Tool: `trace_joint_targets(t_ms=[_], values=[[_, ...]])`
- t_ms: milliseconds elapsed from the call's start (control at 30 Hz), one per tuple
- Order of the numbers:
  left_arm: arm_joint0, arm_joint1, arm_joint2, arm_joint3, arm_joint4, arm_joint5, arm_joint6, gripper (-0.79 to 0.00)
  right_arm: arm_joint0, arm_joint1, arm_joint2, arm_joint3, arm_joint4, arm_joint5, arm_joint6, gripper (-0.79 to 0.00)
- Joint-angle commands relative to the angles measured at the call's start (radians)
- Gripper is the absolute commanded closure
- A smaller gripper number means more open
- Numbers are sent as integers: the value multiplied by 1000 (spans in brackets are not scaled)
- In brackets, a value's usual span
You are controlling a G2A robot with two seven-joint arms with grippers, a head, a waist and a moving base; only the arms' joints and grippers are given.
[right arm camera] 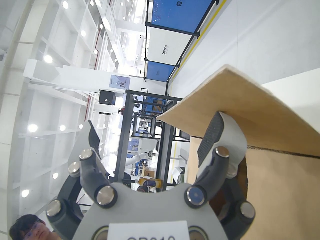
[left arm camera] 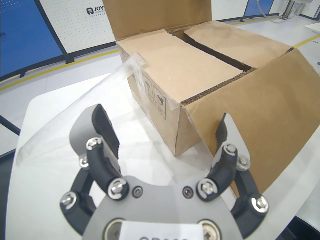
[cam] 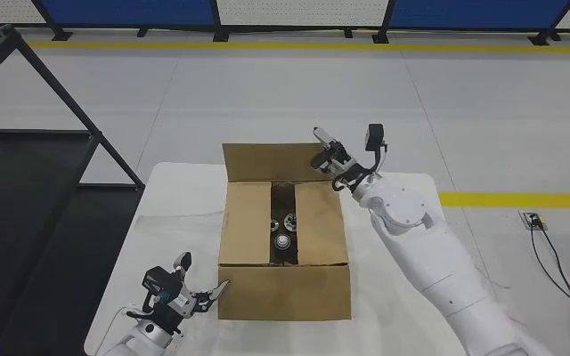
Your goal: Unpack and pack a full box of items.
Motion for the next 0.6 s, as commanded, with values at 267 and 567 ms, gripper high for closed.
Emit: trace_joint_targets(t_ms=[267, 567], values=[[0, 0, 0, 0, 0, 0, 0, -785, 88, -61, -85, 120, -94, 17, -129, -785], [0, 0, 0, 0, 0, 0, 0, -785, 68, -61, -83, 105, -94, 10, -132, -785]])
